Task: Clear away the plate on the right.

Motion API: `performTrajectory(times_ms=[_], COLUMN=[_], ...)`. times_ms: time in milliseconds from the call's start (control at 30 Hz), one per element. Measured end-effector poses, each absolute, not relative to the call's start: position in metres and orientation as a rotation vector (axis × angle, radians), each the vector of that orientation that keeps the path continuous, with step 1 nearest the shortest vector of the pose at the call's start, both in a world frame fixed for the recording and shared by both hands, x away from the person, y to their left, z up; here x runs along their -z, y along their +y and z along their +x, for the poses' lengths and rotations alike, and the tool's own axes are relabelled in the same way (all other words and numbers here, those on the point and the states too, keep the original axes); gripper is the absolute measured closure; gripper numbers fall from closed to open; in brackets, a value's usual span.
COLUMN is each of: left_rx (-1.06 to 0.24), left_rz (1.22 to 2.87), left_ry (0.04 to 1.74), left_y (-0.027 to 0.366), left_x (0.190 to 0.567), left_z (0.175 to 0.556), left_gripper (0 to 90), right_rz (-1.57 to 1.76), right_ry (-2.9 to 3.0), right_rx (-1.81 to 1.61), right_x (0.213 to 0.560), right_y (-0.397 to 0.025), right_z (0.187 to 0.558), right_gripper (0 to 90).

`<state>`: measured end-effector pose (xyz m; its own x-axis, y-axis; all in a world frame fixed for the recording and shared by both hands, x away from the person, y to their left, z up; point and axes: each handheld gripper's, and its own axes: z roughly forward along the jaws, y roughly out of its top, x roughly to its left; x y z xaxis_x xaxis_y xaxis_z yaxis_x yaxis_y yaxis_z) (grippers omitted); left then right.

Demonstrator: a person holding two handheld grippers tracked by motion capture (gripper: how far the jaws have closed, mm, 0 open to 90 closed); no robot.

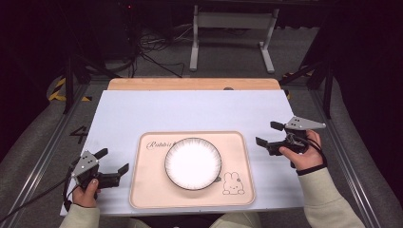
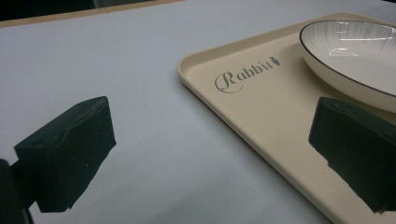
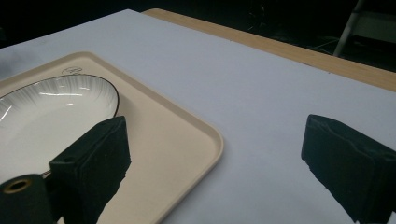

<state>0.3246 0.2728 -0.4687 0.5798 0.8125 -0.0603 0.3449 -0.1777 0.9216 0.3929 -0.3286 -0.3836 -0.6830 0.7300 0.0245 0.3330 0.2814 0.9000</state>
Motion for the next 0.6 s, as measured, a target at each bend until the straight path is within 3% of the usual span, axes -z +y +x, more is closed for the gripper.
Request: performTrajectory(times_ms=[600], left_rx=[-0.558], left_rz=[1.769], left_ry=[0.952], left_y=[0.273], left_x=[0.469], left_z=[0.324], left_gripper=[0.9], right_rz=[0.952], right_ry=[2.095], right_rx=[-1.385], right_x=[0.425], right_y=[-0.355], right_z=[0.387], right_gripper=[8.1])
